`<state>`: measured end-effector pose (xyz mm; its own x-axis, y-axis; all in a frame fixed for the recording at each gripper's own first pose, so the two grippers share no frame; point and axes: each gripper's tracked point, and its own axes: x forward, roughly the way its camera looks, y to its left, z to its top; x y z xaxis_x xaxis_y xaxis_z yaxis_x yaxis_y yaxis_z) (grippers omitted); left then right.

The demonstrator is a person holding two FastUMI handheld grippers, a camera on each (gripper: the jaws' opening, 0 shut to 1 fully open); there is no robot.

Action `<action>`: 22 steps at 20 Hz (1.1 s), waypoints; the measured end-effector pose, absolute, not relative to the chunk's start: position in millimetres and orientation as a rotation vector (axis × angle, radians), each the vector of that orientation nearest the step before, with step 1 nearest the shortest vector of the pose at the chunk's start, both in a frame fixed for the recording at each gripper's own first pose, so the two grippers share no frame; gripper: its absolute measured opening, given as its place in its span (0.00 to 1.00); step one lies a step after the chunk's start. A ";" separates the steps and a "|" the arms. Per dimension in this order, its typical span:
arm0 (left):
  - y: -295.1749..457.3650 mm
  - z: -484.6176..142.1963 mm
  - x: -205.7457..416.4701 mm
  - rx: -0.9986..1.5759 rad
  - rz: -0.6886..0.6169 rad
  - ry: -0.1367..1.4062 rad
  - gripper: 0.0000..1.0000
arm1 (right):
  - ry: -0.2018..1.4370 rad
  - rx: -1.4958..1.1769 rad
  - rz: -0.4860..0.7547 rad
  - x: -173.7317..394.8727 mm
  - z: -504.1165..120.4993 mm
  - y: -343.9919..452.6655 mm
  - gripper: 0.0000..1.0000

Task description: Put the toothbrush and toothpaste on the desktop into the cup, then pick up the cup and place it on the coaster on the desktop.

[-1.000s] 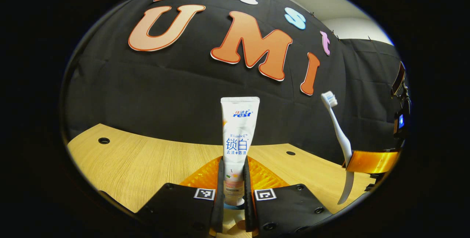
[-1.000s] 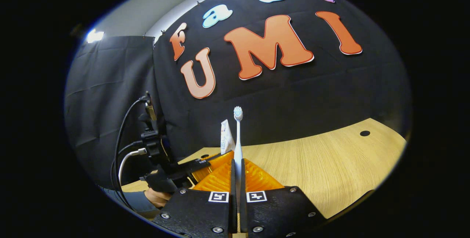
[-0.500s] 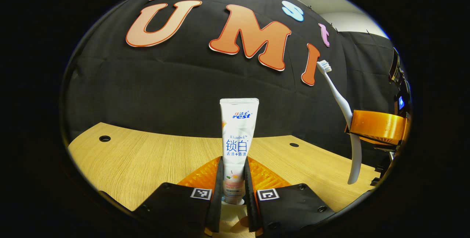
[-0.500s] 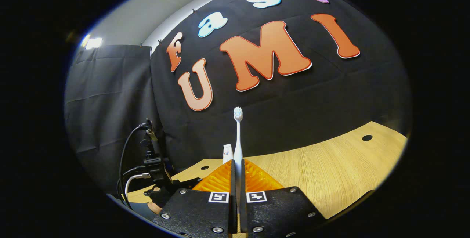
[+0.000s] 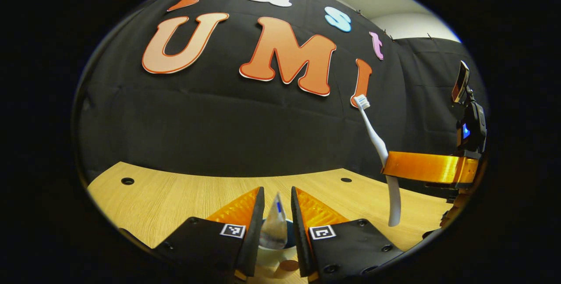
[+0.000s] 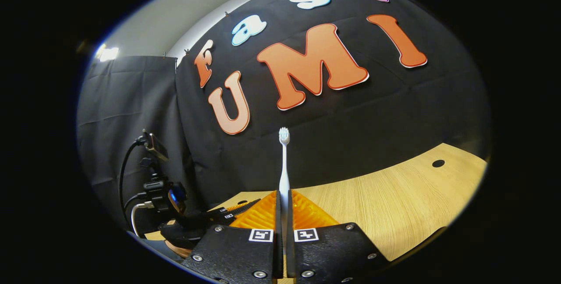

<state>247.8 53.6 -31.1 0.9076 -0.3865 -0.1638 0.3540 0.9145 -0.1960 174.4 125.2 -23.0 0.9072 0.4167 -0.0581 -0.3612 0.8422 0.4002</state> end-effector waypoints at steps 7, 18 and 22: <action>105.5 6.8 228.3 -0.264 -0.297 0.139 0.65 | 0.095 0.439 0.417 194.5 -20.4 144.4 0.03; 150.6 67.5 181.4 -0.311 -0.262 0.007 0.56 | 0.121 0.483 0.403 228.5 -63.4 170.6 0.03; 157.8 83.0 168.2 -0.301 -0.254 -0.043 0.56 | 0.115 0.528 0.379 243.3 -69.7 172.6 0.03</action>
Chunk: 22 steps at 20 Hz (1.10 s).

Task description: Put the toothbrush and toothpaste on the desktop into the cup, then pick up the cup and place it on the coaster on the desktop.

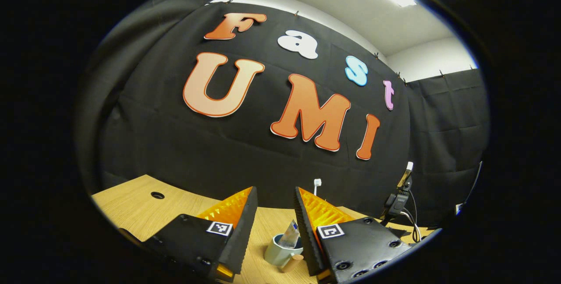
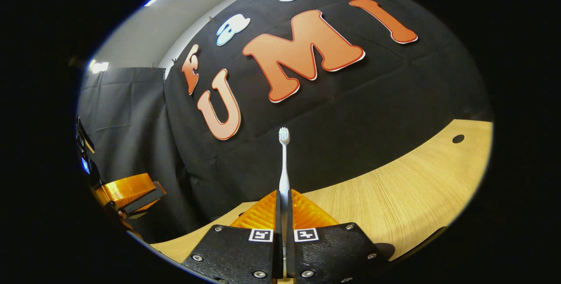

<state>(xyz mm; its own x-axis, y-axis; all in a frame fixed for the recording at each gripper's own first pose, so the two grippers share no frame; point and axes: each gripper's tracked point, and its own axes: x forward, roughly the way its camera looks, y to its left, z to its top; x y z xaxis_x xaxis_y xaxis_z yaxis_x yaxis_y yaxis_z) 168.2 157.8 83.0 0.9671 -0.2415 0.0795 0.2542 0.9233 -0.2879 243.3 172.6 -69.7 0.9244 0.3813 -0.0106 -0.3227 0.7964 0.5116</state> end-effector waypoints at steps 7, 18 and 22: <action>159.2 92.3 161.2 -0.295 -0.250 -0.090 0.56 | 0.114 0.508 0.352 252.3 -89.4 184.0 0.03; 149.6 79.7 160.0 -0.251 -0.228 -0.042 0.56 | 0.151 0.408 0.376 236.7 -100.9 192.4 0.08; 142.0 78.2 155.7 -0.236 -0.221 -0.011 0.56 | 0.176 0.412 0.393 229.1 -99.8 190.6 0.14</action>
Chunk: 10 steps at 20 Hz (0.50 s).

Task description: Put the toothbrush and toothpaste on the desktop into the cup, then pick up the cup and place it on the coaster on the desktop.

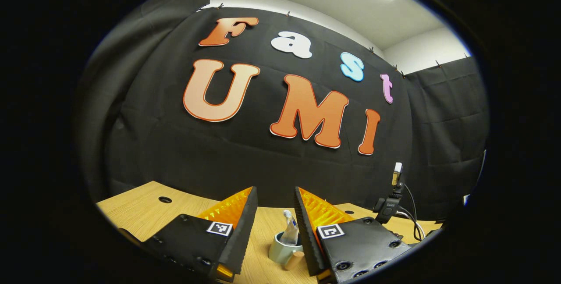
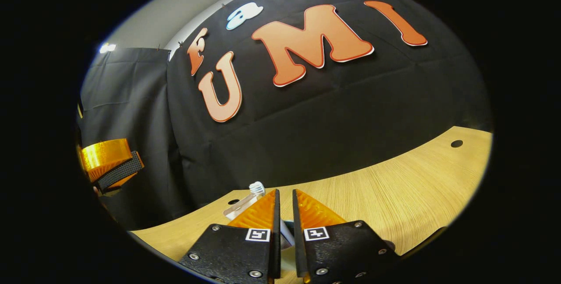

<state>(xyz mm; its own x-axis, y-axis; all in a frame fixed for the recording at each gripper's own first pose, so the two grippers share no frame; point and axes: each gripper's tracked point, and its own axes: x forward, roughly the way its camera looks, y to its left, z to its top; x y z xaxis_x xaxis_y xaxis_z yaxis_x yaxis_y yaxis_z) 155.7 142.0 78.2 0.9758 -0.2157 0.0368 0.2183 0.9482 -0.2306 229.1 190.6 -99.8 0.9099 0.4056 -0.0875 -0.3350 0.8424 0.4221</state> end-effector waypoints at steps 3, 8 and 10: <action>134.3 64.0 159.3 -0.251 -0.212 0.077 0.56 | 0.181 0.420 0.410 214.8 -90.1 184.0 0.22; 106.7 22.2 165.2 -0.328 -0.251 0.399 0.70 | 0.151 0.351 0.419 193.4 -61.6 155.4 0.49; 104.2 19.4 168.2 -0.309 -0.247 0.448 0.83 | 0.125 0.312 0.413 184.3 -48.9 141.3 0.60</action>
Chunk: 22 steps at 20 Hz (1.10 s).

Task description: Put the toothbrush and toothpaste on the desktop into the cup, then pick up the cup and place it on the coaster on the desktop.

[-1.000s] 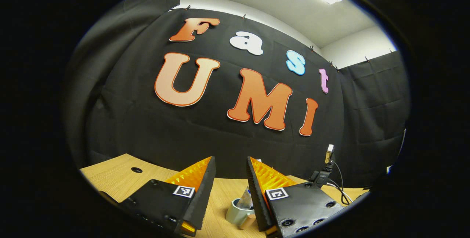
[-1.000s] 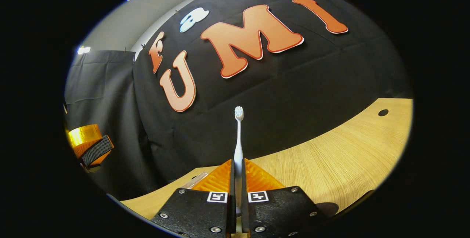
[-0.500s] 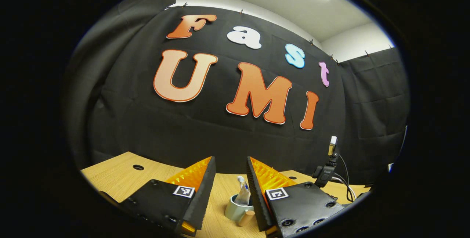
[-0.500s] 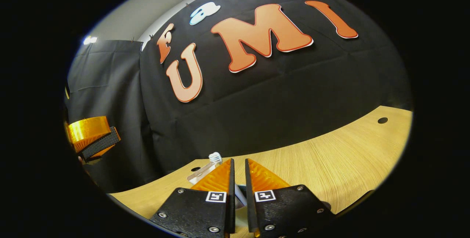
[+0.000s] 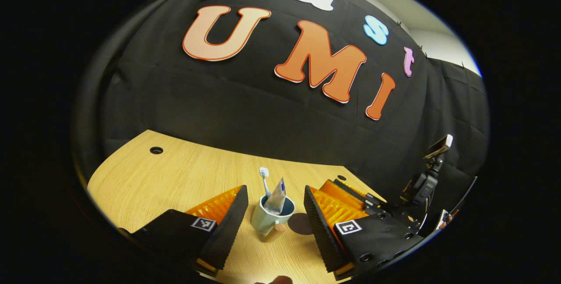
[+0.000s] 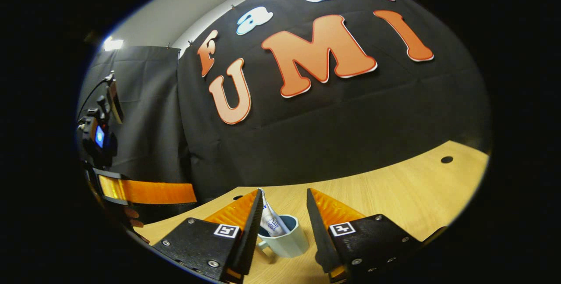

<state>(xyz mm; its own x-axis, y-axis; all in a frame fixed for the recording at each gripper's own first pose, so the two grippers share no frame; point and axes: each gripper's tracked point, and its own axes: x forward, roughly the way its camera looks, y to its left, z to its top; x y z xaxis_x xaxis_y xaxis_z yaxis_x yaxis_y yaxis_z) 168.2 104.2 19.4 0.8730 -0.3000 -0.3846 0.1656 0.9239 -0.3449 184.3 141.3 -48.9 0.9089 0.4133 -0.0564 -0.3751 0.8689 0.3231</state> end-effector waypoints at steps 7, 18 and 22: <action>70.9 -18.4 174.0 -0.207 -0.277 0.785 0.84 | 0.073 0.269 0.402 147.7 -11.8 93.3 0.86; 70.4 -68.8 166.1 -0.106 -0.205 1.178 0.85 | 0.085 0.162 0.406 101.8 -11.5 49.7 0.95; 66.3 -80.7 164.5 -0.061 -0.196 1.249 0.85 | 0.070 0.136 0.420 88.6 -6.4 43.4 0.96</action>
